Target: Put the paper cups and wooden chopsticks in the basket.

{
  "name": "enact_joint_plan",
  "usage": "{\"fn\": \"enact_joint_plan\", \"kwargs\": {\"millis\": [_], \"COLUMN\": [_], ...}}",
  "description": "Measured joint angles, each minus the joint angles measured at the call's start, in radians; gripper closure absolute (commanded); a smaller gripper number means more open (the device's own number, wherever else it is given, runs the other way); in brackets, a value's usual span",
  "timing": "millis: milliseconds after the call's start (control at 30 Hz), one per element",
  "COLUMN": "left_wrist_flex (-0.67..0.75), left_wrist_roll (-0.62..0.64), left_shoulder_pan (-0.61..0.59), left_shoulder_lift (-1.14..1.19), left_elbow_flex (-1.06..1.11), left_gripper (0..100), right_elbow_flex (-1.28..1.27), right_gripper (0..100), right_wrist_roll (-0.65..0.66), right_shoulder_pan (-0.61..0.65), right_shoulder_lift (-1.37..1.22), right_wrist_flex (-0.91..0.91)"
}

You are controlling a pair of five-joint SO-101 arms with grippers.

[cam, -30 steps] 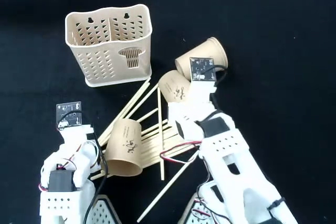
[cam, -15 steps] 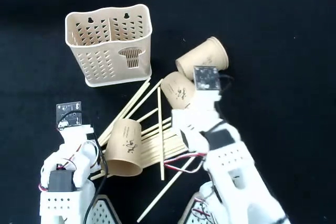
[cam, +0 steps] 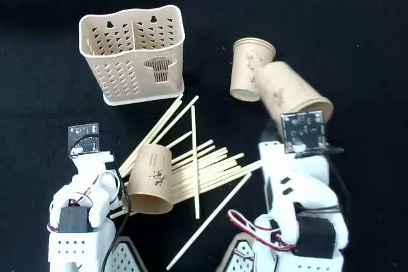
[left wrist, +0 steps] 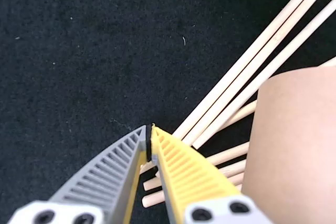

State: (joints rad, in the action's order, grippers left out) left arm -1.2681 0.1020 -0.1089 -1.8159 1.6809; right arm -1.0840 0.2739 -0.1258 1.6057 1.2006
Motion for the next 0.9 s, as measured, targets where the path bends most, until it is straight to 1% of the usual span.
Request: {"fn": "enact_joint_plan", "kwargs": {"millis": [67, 167, 333, 433, 500, 667, 900], "left_wrist_flex": [0.000, 0.000, 0.000, 0.000, 0.000, 0.000, 0.000], "left_wrist_roll": [0.000, 0.000, 0.000, 0.000, 0.000, 0.000, 0.000], "left_shoulder_pan": [0.000, 0.000, 0.000, 0.000, 0.000, 0.000, 0.000], "left_shoulder_lift": [0.000, 0.000, 0.000, 0.000, 0.000, 0.000, 0.000], "left_elbow_flex": [0.000, 0.000, 0.000, 0.000, 0.000, 0.000, 0.000], "left_gripper": [97, 97, 97, 97, 97, 97, 97], "right_elbow_flex": [0.064, 0.181, 0.466, 0.641, 0.720, 0.824, 0.861], "right_gripper": [98.6, 98.6, 98.6, 98.6, 98.6, 98.6, 98.6], "right_wrist_roll": [0.038, 0.087, 0.170, 0.236, 0.285, 0.371, 0.505], "right_shoulder_pan": [-0.048, -0.118, -0.244, -0.311, -0.347, -0.433, -0.509], "right_shoulder_lift": [-0.054, -0.199, -0.548, -0.775, -0.908, -1.181, -1.361], "right_wrist_flex": [0.041, 0.107, 0.273, 0.390, 0.434, 0.443, 0.443]}}
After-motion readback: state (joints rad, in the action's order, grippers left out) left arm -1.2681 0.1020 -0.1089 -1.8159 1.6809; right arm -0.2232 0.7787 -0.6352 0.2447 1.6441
